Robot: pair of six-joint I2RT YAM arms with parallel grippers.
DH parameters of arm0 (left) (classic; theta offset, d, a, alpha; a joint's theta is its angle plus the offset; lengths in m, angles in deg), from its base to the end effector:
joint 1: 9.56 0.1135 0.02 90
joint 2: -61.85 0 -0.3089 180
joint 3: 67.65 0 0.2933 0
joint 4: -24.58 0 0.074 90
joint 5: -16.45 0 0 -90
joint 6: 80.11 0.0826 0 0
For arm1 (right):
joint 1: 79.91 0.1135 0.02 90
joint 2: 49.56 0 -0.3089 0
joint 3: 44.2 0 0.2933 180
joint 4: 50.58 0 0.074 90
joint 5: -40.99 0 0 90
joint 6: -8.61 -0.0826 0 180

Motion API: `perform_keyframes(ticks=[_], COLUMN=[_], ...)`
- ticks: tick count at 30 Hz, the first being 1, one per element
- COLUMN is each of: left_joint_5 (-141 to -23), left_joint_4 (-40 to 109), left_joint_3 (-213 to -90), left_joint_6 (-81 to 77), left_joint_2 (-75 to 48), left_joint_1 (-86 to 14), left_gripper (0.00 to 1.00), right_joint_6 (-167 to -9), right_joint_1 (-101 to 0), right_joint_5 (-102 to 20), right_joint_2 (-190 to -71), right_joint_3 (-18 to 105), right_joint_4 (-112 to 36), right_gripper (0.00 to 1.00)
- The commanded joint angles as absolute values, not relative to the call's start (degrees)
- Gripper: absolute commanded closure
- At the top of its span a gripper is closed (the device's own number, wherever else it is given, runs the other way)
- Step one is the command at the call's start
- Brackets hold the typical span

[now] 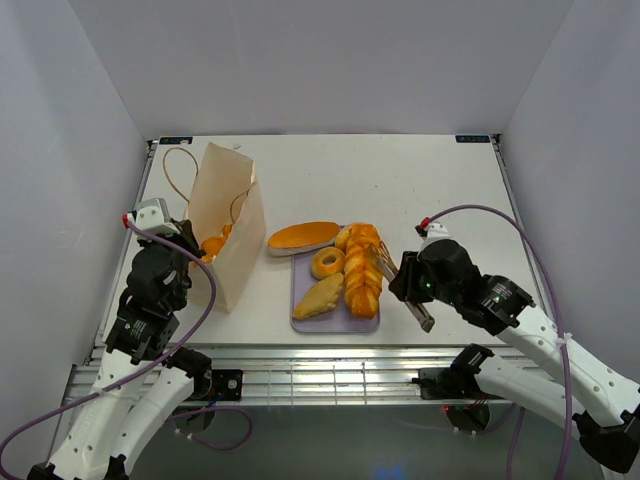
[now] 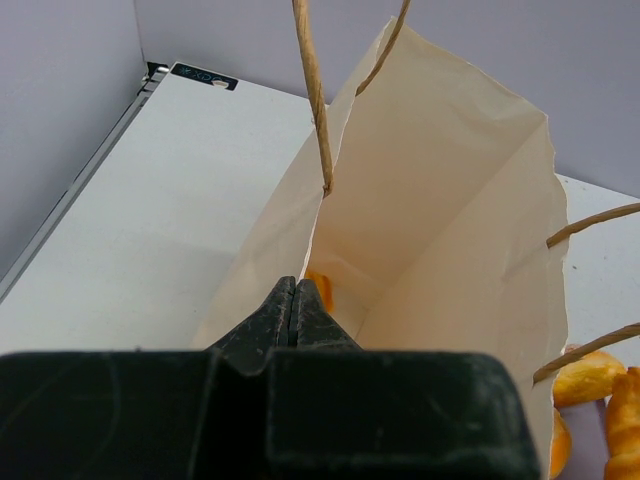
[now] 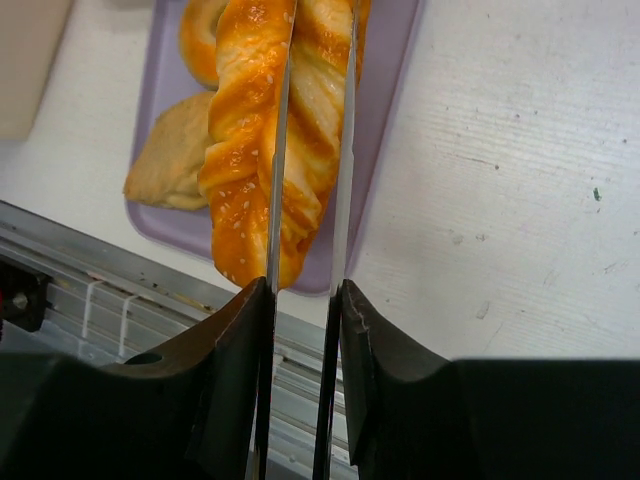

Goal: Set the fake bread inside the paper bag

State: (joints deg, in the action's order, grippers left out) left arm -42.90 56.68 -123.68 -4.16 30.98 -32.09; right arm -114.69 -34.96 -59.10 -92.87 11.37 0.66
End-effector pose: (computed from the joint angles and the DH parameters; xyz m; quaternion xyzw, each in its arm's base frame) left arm 0.1679 -0.0241 0.3792 -0.1214 0.7330 -0.0128 0.6692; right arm 0.1536 0.1329 0.2900 -0.0536 0.8982 0.2091 0.3829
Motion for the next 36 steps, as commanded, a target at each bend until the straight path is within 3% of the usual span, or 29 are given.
perform_keyframes(ticks=[1,13,36], left_joint_5=[-43.4,-43.8,-43.2], left_joint_4=[55.6,55.2,53.8], left_joint_3=[-123.0,-122.7,-124.3], left_joint_6=[-3.7,-3.6,-2.8], left_joint_2=[31.4,31.3,30.7], left_joint_1=[-32.3,-32.3,-32.2], left_gripper=[1.00,1.00,1.00], right_joint_6=[-112.2,-105.7,-92.9], right_joint_1=[-35.3,-35.3,-35.3], right_joint_5=[-58.6,-59.6,-47.9], right_joint_2=[-93.0,-96.1,-125.9], right_joint_3=[18.3,30.5,67.1], right_joint_4=[-1.0,-2.1,-21.5], right_gripper=[0.74,0.75,0.74])
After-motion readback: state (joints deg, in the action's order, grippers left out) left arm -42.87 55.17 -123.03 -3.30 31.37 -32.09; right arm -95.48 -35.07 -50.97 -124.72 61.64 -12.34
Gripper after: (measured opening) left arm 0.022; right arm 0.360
